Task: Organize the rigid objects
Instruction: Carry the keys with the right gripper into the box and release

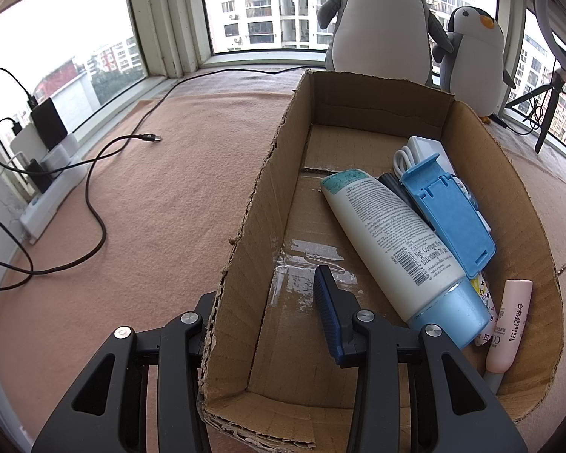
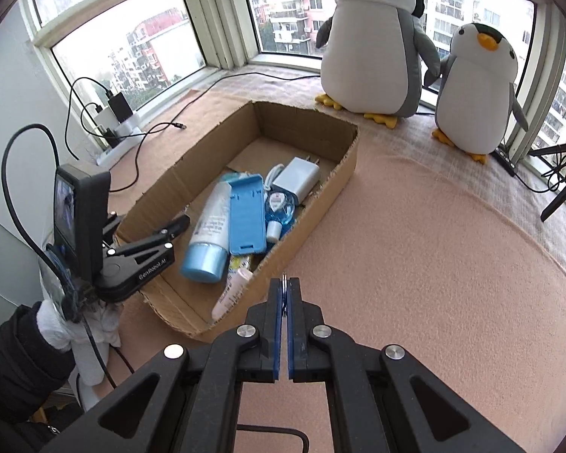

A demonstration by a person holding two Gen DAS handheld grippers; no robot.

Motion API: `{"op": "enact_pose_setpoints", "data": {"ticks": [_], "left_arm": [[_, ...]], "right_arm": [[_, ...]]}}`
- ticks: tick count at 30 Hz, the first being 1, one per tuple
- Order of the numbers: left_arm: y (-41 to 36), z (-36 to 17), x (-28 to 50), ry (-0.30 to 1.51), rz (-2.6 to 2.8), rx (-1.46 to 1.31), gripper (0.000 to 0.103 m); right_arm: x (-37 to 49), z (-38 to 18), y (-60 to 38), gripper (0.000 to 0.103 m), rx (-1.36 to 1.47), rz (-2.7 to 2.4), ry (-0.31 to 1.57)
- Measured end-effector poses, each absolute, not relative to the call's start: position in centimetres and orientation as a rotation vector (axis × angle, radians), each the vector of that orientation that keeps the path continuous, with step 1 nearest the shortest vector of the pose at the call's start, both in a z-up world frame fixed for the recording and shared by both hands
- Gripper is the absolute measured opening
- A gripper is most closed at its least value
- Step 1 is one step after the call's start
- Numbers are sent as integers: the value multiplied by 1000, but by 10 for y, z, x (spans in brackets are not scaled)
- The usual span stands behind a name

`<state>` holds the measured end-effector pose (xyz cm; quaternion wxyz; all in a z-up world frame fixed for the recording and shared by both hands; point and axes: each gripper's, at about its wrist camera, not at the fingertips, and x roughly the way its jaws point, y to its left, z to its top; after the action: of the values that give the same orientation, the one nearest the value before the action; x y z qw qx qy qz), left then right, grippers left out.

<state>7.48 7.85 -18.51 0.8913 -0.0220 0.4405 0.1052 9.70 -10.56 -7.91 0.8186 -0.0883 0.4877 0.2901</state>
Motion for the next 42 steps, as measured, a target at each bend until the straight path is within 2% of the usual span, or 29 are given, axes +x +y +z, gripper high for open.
{"op": "enact_pose_setpoints", "data": {"ticks": [15,42], "left_arm": [[79,-185,75,914,218,-46,39],[79,-185,75,913,218,-49,39]], "right_arm": [[115,-62,-34,2,-200,667,930],[142,-88,-11,4,-240,643,964]]}}
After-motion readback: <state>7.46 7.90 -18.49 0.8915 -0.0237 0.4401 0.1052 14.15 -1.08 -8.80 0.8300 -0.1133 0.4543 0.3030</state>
